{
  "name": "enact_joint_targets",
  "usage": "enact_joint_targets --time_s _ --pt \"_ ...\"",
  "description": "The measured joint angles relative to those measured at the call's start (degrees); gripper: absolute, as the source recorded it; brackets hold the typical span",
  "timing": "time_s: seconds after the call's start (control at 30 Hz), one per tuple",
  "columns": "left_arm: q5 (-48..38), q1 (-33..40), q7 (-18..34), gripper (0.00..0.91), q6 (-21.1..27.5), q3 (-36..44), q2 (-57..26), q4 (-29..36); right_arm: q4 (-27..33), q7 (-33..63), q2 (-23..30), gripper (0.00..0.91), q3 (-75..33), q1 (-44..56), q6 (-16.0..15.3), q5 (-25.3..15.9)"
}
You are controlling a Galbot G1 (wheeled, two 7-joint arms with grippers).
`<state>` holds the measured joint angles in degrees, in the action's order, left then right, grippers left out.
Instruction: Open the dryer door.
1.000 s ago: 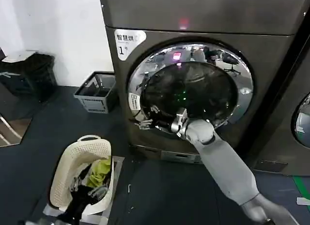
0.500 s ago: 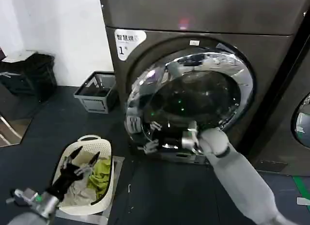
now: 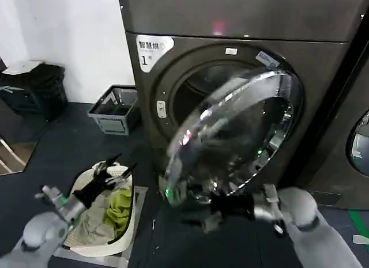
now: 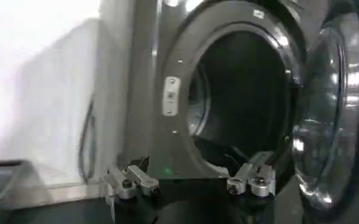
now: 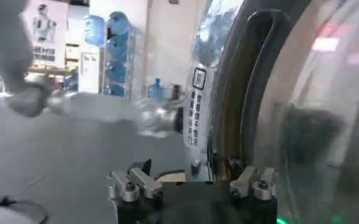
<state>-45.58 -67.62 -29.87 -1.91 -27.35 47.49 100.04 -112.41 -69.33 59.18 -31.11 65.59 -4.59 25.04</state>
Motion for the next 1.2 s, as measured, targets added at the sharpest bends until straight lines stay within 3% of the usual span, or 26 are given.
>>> enact_joint_targets --time_s 0.27,0.37,0.47,0.73,0.83,1.03,1.2 --pt "-1.1 12.5 -2.1 0.907 0.1 14.6 -1.7 -2.7 -1.8 1.4 5.7 0.907 -24.0 12.5 1.9 -1.2" --pt "-2.1 16.8 -2.8 0.907 0.1 19.7 -1.0 -3.4 -2.6 5.4 8.4 0.907 -30.6 16.0 1.8 -2.1" --pt "-3.5 21.1 -3.6 0.907 -0.3 24.6 0.1 -4.3 -3.7 12.5 11.2 0.907 -36.5 19.0 1.8 -0.2" --pt "-7.9 29.7 -6.1 0.907 -1.1 35.1 1.1 -3.5 -6.0 39.8 14.5 0.907 -47.1 23.3 -4.9 -0.8" --pt "-7.6 32.0 -6.4 0.907 -1.5 38.1 1.8 -2.5 -5.7 48.2 14.7 0.907 -50.0 24.1 -6.0 -1.9" --pt "-7.4 35.4 -6.8 0.907 -1.9 43.2 3.2 -1.1 -4.1 56.3 13.8 0.907 -56.6 23.7 -9.8 -3.2" --pt "-6.8 39.2 -5.4 0.907 -2.4 48.8 4.9 -1.3 -1.7 58.3 12.7 0.907 -63.4 24.1 -10.7 -4.2"
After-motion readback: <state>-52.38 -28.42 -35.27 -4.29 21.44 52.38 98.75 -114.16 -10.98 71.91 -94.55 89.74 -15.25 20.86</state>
